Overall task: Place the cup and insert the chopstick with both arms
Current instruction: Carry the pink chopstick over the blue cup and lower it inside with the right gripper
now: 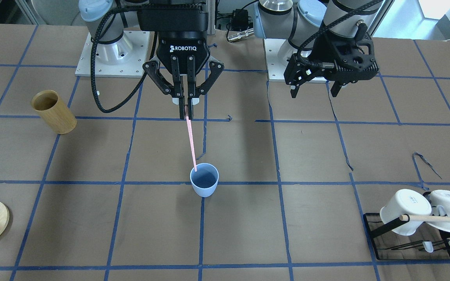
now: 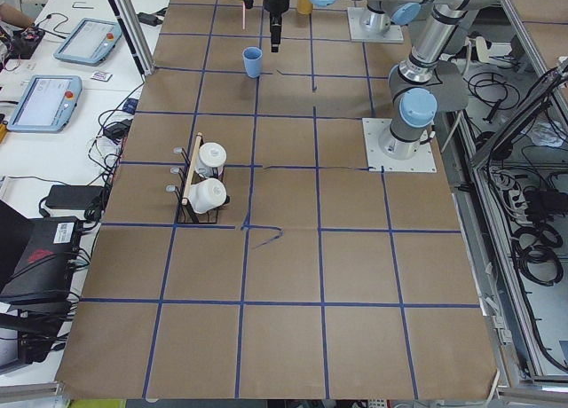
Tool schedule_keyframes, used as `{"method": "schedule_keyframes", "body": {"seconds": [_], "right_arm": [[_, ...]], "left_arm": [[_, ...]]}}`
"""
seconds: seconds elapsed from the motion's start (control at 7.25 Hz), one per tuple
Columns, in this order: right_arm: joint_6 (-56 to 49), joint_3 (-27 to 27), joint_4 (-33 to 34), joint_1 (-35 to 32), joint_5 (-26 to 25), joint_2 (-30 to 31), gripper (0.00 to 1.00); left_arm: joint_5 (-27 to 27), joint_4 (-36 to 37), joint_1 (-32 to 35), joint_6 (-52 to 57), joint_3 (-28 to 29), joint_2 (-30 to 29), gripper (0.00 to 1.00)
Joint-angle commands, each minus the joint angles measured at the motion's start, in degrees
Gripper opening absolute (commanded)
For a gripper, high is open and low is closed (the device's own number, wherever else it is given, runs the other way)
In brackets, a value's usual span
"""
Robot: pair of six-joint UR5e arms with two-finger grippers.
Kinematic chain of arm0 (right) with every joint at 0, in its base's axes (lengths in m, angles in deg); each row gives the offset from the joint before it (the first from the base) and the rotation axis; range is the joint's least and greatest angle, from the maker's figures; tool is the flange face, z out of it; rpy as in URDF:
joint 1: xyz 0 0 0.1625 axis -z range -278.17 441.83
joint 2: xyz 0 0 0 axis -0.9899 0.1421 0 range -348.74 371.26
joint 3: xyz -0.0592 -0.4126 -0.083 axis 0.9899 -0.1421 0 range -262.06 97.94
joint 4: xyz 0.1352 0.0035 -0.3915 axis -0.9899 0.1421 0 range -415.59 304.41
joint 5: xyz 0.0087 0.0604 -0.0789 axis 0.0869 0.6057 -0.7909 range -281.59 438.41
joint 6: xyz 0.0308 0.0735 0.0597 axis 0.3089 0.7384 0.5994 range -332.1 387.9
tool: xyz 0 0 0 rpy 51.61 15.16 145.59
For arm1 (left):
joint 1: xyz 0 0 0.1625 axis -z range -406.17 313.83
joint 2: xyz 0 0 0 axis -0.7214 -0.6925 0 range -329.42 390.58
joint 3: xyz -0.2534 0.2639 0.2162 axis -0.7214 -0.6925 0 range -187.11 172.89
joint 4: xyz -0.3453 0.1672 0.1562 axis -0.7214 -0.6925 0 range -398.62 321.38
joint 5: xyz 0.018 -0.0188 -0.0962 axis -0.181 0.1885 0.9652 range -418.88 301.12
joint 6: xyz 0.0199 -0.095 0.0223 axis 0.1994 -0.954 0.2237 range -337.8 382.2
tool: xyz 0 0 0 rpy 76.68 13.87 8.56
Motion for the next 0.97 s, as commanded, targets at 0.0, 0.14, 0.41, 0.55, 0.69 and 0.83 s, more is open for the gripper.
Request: {"method": "schedule_keyframes", "body": {"seconds": [0.0, 0.14, 0.41, 0.55, 0.69, 0.83], "right_arm": [[-0.05, -0.02, 0.31, -0.12, 0.32, -0.21, 0.00], [0.04, -0.02, 0.32, -0.12, 0.49, -0.29, 0.00], [0.12, 0.07, 0.14, -0.12, 0.50, -0.56, 0.00], [0.47, 0.07, -0.03, -0.12, 0.50, -0.47, 0.00], [3.09, 0.07, -0.38, -0.21, 0.50, -0.56, 0.00], [3.03, 0.07, 0.13, -0.64, 0.41, -0.65, 0.00]], "left_arm": [[-0.17, -0.09, -0.09, 0.61, 0.30, 0.04, 1.00], [-0.44, -0.01, -0.09, 0.79, 0.65, 0.04, 1.00], [-0.79, -0.01, -0.09, 0.79, 0.83, 0.04, 1.00], [-0.70, -0.01, -0.09, 0.79, 0.83, 0.04, 1.00], [-0.53, -0.01, -0.09, 0.79, 0.83, 0.04, 1.00], [-0.27, -0.09, -0.09, 0.79, 0.74, 0.04, 1.00]]}}
